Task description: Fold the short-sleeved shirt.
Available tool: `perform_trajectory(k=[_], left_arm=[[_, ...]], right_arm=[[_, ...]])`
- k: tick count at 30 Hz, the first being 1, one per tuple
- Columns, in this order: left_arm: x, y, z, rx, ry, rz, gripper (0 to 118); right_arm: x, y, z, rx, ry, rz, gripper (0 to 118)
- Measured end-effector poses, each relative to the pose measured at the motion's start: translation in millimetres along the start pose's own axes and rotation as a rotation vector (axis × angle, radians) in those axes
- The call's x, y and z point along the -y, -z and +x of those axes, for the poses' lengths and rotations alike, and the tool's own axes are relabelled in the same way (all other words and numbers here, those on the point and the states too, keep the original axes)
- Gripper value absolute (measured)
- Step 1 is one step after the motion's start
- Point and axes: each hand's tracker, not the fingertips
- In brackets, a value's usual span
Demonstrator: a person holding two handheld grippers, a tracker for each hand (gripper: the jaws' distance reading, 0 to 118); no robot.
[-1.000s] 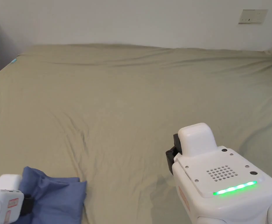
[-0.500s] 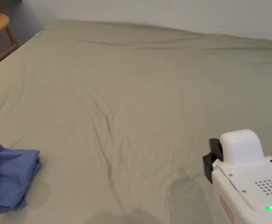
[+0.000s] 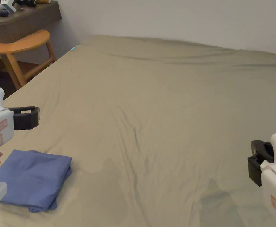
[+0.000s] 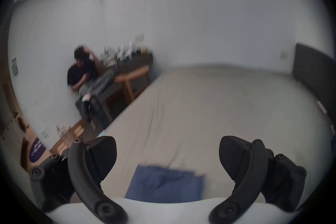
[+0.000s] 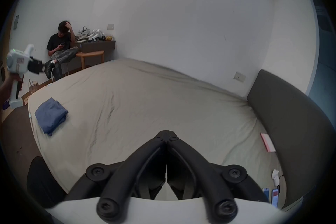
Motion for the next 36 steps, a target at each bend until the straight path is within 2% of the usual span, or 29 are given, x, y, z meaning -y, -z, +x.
perform_trajectory(k=[3, 10, 14, 16, 18, 21, 32, 36], left_arm=[[-35, -56, 52, 0.067, -0.026, 0.209, 112], [-69, -150, 163, 0.166, -0.085, 0.516, 109], [-73, -184, 211, 0.225, -0.049, 0.548, 104], [-69, -197, 228, 0.26, -0.05, 0.558, 77], [-66, -203, 246, 0.296, -0.035, 0.555, 35], [-59, -208, 267, 0.34, -0.017, 0.545, 0], [-20, -216, 302, 0.333, 0.062, 0.499, 0], [-19, -215, 309, 0.347, 0.086, 0.487, 0]], right_arm=[[-17, -22, 14, 0.034, -0.011, 0.085, 2], [-43, -81, 44, 0.121, -0.041, 0.24, 2], [-47, -107, 57, 0.174, -0.043, 0.302, 2], [-46, -118, 61, 0.2, -0.041, 0.33, 2], [-42, -129, 63, 0.216, -0.021, 0.353, 2], [-34, -136, 64, 0.235, 0.002, 0.374, 2], [-8, -139, 56, 0.21, 0.05, 0.367, 2], [-4, -135, 53, 0.213, 0.044, 0.355, 2]])
